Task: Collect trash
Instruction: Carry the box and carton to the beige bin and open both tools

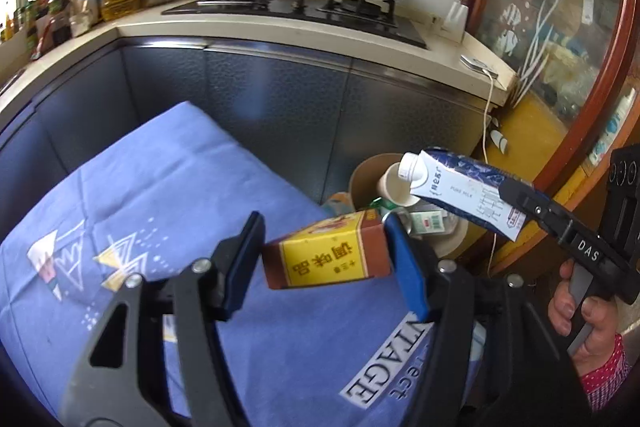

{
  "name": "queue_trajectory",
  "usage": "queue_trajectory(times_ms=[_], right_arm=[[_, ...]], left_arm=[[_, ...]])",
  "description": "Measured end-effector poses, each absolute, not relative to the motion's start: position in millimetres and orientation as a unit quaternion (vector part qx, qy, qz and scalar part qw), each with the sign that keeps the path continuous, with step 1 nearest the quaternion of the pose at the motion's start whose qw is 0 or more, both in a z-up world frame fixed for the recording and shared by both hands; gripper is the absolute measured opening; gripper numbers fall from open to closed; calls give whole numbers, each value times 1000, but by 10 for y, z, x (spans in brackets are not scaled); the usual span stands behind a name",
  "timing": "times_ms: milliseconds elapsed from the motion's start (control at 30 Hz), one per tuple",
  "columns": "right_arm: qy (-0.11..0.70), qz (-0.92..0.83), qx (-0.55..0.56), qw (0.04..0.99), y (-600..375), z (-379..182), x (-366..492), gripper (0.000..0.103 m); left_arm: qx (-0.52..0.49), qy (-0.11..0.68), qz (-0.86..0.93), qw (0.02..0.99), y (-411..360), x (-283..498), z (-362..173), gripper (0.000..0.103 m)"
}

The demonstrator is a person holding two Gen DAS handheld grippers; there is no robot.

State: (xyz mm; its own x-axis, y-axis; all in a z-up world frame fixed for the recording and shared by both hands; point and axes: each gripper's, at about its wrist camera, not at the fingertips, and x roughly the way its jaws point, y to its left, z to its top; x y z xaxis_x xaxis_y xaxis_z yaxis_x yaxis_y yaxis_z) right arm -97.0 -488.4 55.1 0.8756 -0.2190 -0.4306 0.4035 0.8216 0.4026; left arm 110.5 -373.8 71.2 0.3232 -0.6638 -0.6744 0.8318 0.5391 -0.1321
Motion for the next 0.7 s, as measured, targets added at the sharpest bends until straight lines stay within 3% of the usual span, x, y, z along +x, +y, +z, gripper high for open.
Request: queue_trajectory(times_ms=[300, 700], right_arm=[[202, -200, 285, 915, -5446, 171, -1202, 48], [183, -248, 291, 906, -5751, -96, -1119, 48]], left_arm=[[177, 359, -506, 765, -4867, 902, 482, 60], [196, 405, -488, 748, -5308, 1099, 3, 60]])
